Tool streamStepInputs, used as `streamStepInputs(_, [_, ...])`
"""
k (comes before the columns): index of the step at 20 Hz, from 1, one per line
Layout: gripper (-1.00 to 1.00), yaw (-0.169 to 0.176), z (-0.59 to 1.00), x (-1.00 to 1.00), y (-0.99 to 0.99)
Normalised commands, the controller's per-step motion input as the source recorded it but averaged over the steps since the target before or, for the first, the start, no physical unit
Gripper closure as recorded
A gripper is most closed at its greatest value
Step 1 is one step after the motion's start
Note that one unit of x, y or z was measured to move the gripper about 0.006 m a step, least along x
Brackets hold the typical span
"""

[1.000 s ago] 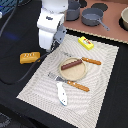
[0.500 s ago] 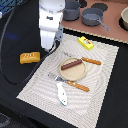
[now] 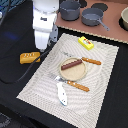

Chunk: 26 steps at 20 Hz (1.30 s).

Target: Interact with the objects in diverse but meaningful ways.

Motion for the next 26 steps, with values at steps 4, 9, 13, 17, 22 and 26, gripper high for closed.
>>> streamStepInputs(4, [-1.00,0.020,-0.12,-0.82,-0.39])
streamStepInputs(9, [-1.00,0.044,-0.12,-0.60,-0.54])
streamStepInputs(13, [-1.00,0.063,-0.14,-0.46,-0.60])
streamStepInputs(17, [-1.00,0.074,-0.17,-0.42,-0.59])
streamStepInputs(22, [-1.00,0.064,-0.35,-0.39,-0.33])
streamStepInputs(26, [-1.00,0.039,-0.36,-0.28,-0.07])
